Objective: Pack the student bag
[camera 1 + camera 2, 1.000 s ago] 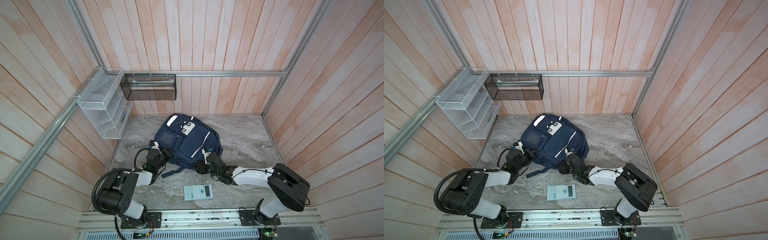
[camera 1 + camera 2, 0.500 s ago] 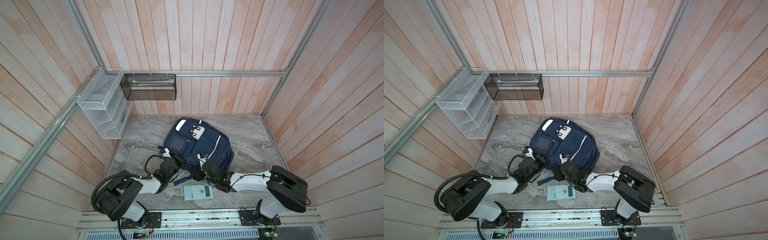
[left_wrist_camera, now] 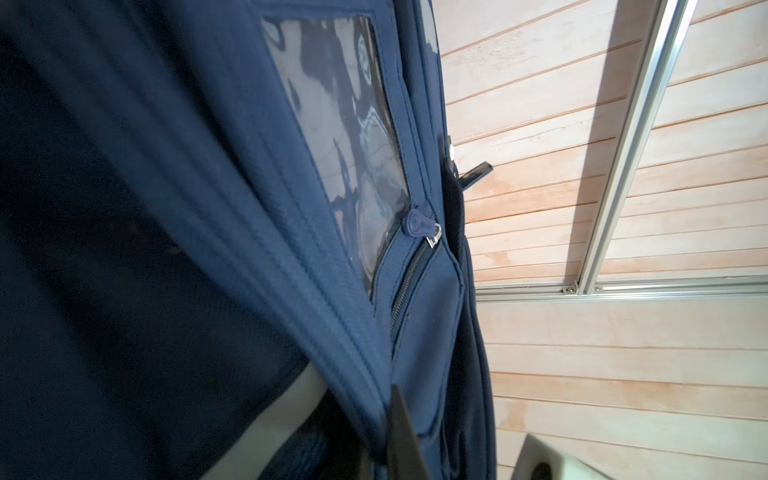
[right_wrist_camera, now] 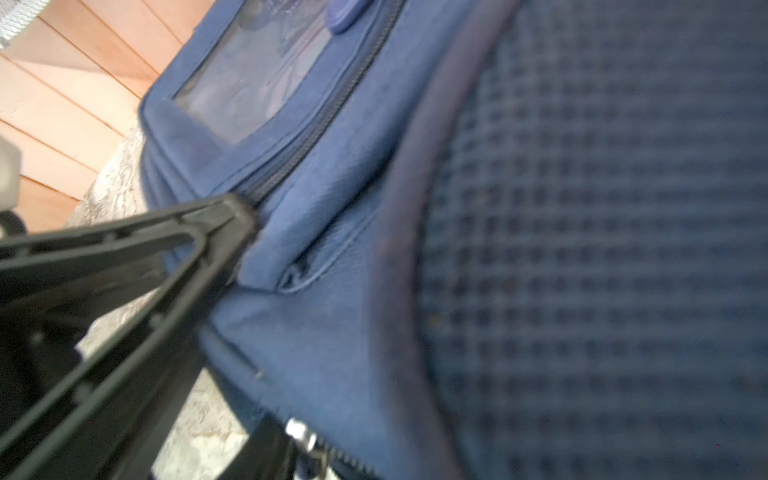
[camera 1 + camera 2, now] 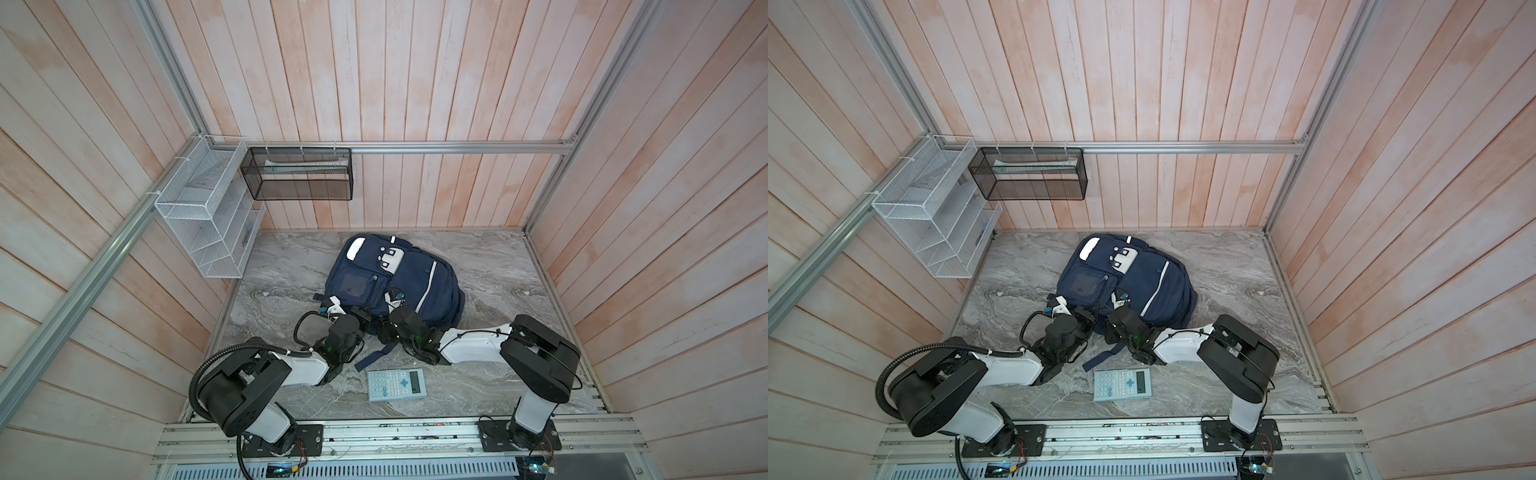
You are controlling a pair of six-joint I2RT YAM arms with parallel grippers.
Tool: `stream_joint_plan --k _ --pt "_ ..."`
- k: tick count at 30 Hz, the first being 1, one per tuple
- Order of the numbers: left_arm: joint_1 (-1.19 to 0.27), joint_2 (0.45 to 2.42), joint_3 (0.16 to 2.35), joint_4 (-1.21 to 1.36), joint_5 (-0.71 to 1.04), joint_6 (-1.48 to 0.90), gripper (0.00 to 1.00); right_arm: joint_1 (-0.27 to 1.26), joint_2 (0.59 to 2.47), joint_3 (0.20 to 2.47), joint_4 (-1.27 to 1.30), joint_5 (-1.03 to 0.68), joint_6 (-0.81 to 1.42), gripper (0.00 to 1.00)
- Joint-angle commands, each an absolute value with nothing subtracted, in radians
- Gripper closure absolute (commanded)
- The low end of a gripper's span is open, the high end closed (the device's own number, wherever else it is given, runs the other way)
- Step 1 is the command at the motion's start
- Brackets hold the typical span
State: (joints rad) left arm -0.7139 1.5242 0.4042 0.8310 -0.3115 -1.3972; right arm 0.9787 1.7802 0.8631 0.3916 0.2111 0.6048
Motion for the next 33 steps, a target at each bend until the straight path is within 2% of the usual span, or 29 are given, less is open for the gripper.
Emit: stream_joint_plan --k 1,4,7,18,22,23,25,30,33 --pt "-0.772 1.526 0.400 0.858 -0.181 -1.410 1.00 0.919 1.792 0.947 0.534 0.250 0.565 0.69" --pt "-0.759 1.510 0.403 0.832 -0.180 -1.390 1.00 0.893 1.771 0.912 0.509 0.200 0.578 0.93" --pt "-0.724 1.488 0.396 0.815 -0.157 -1.376 1.00 0.887 1.735 0.853 0.465 0.189 0.566 1.00" --pt "-0.616 1.377 0.376 0.716 -0.137 -1.309 1.00 0.808 1.589 0.642 0.310 0.136 0.540 1.00" --pt "-0.629 1.376 0.403 0.693 -0.116 -1.300 1.00 0.793 1.549 0.621 0.380 0.009 0.510 1.00" --pt "-0.637 1.385 0.405 0.709 -0.110 -1.307 1.00 0.802 1.539 0.613 0.440 -0.035 0.501 0.99" --pt "-0.646 1.398 0.414 0.716 -0.101 -1.316 1.00 0.850 1.520 0.605 0.508 -0.015 0.480 0.93" --pt "-0.672 1.404 0.429 0.717 -0.102 -1.325 1.00 0.935 1.519 0.632 0.586 0.133 0.413 0.66" --pt "-0.685 1.401 0.433 0.710 -0.104 -1.331 1.00 0.934 1.564 0.677 0.598 0.209 0.395 0.60"
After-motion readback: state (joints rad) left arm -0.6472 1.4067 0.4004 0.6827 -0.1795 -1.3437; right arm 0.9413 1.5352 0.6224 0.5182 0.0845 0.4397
